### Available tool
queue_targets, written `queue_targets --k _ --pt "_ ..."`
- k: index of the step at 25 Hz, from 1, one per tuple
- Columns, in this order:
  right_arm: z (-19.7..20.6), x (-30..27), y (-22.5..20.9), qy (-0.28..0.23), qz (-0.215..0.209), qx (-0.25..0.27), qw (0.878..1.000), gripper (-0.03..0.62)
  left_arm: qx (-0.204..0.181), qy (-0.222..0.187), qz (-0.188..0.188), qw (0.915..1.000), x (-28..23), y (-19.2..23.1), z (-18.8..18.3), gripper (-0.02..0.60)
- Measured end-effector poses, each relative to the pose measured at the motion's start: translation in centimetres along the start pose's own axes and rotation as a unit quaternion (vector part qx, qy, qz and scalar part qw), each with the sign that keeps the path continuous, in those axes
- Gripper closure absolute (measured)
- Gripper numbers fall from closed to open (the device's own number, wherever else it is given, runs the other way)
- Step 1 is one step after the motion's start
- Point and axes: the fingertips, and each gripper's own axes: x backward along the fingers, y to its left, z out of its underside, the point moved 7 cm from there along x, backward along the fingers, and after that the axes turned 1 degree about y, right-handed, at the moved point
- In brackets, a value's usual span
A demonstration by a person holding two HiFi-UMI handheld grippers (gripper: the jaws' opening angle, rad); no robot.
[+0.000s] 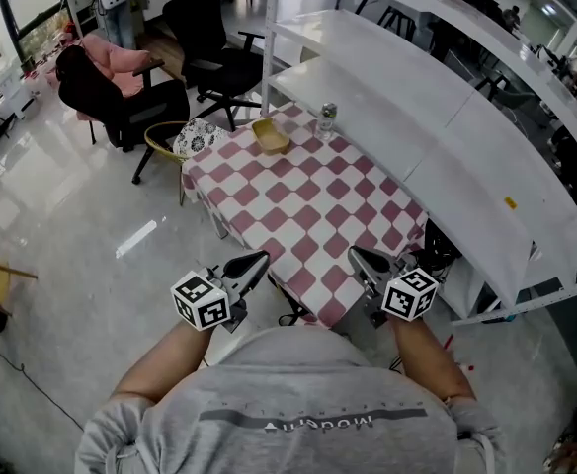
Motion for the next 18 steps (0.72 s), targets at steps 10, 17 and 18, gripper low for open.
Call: queue_targets --k 10,17,18 --pt "-2.6 -2.0 -8.3 0.006 -0.059 0.004 0.998 0.567 -0.005 -0.005 -0.053 0.9986 -6.5 1.6 -0.6 0.560" --pt "-4.8 -2.1 -17.2 0.047 -0.122 0.060 0.990 0.568 0.028 -0.029 -0.130 0.9906 -15.0 1.6 -0.4 0.560" --pt "-5.1 -2.4 -18.3 0.051 -0.133 0.059 0.988 0.567 0.036 -0.030 -0.137 0.9895 -16.1 1.6 -0.5 0.560"
